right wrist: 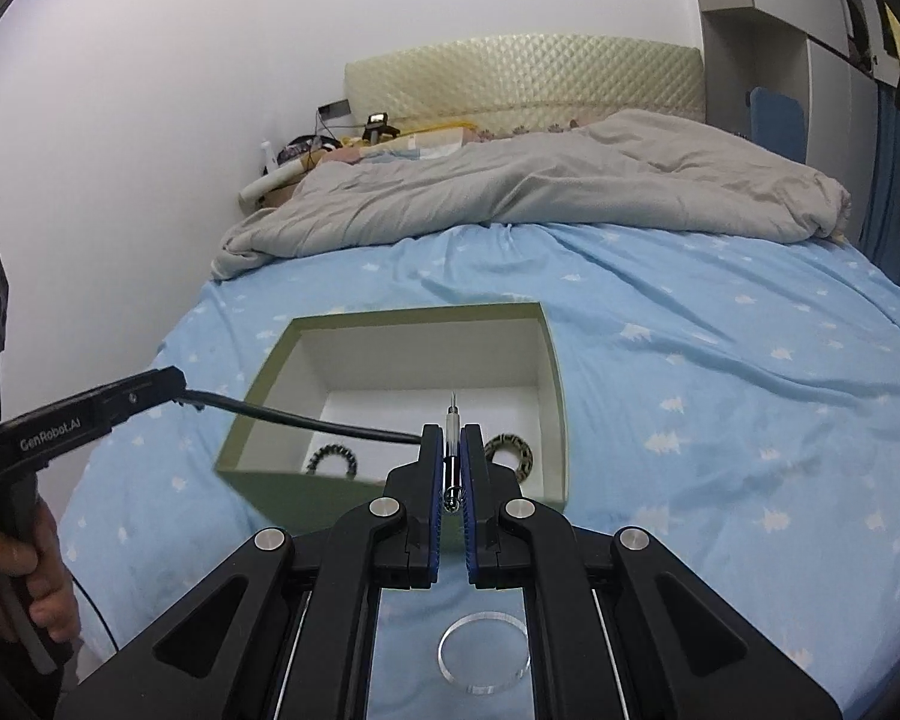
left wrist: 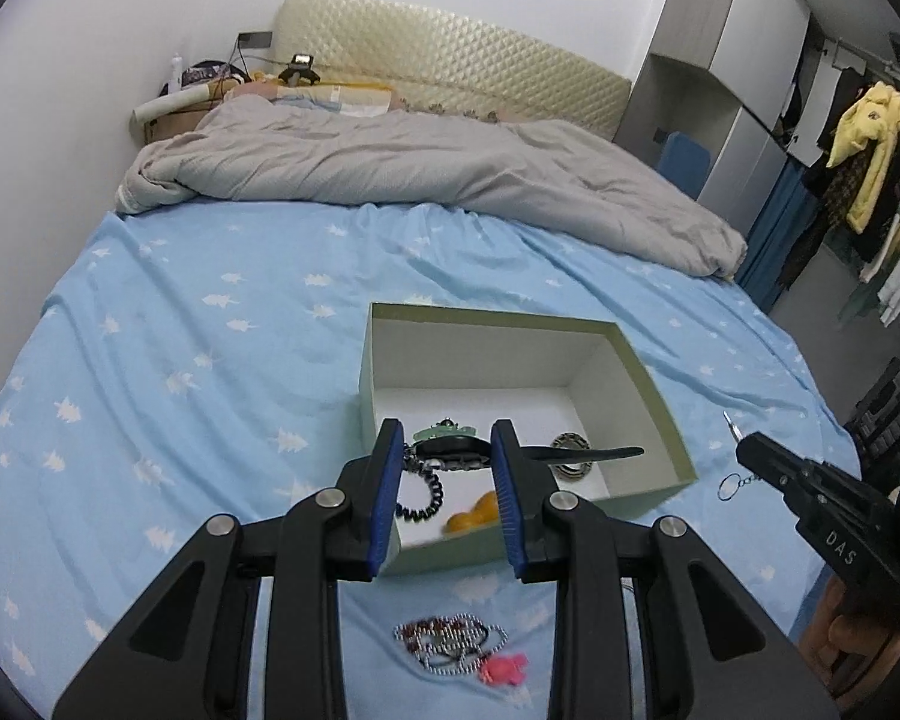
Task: Organize jewelry
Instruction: 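Open the left tool over the box while the right tool releases the keyring inside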
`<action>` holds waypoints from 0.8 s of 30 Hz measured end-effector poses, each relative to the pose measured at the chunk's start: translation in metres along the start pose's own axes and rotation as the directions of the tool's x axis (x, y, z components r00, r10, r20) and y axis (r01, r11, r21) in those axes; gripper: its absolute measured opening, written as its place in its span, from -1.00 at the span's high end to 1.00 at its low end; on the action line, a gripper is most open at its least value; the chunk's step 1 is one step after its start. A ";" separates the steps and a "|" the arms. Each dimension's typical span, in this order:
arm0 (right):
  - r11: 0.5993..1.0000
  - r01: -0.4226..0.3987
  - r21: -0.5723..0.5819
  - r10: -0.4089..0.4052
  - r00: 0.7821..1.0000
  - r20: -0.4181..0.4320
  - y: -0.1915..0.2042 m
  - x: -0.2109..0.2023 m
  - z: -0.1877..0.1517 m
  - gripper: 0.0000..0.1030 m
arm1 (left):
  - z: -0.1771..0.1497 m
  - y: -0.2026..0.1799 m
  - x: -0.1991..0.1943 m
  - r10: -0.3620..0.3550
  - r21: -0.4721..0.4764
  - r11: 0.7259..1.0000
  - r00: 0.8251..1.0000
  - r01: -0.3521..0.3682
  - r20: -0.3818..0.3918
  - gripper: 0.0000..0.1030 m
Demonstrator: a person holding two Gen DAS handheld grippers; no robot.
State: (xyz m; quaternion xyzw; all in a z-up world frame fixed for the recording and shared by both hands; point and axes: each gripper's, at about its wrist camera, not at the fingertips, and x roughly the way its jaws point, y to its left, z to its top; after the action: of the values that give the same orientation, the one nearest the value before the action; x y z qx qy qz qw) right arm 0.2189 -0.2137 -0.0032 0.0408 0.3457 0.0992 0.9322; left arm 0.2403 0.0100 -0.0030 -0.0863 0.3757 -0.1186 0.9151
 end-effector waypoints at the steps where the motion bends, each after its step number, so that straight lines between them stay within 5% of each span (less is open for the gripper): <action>1: 1.000 0.002 -0.003 -0.002 1.000 -0.011 -0.002 0.009 0.003 0.93 | 0.002 0.000 0.006 0.002 0.000 1.000 1.000 -0.002 -0.008 0.41; 19: 0.999 -0.021 0.042 0.025 0.994 -0.110 -0.021 0.076 0.005 0.85 | 0.005 0.001 0.073 0.029 -0.002 1.000 0.992 -0.030 -0.125 0.38; 24: 0.999 -0.017 0.045 0.021 0.996 -0.087 -0.021 0.063 0.009 0.60 | 0.006 -0.004 0.065 0.035 0.002 0.999 0.991 -0.035 -0.127 -0.30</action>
State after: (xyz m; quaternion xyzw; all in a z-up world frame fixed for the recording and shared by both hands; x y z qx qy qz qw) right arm 0.2746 -0.2204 -0.0397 0.0604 0.3878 0.1021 0.9141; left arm 0.2887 -0.0120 -0.0411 -0.0720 0.4347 -0.1078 0.8912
